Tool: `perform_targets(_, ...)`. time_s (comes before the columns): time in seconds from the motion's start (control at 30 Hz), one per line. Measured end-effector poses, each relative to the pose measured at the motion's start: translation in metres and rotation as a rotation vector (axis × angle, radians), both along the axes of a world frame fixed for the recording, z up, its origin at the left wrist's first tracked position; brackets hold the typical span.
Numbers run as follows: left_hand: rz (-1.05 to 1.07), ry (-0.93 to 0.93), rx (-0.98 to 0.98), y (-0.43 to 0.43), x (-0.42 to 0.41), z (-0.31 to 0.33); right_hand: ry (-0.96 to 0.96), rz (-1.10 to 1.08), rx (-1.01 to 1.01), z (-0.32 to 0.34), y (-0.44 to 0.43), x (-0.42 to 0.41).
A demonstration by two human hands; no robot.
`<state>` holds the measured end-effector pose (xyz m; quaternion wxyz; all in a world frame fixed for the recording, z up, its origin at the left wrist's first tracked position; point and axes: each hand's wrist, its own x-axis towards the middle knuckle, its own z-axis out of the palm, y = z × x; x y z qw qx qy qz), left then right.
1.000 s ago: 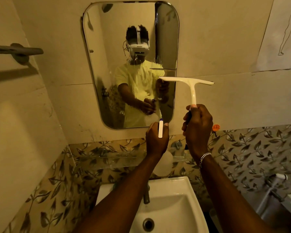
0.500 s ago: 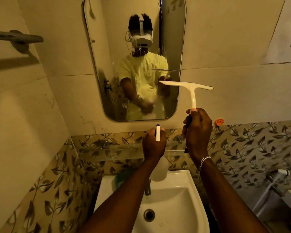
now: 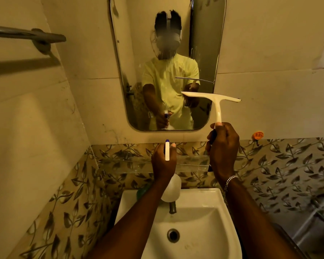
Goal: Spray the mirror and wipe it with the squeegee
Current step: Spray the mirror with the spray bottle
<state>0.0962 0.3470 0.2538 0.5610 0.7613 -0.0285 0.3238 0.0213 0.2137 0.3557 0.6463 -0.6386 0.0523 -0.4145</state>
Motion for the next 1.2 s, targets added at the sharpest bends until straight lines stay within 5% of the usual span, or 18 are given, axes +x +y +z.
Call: perform_targets(1.2,0.167,-0.112,-0.076,0.094,0.005,0.057,0.022,0.114,-0.028,0.000,0.050,0.006)
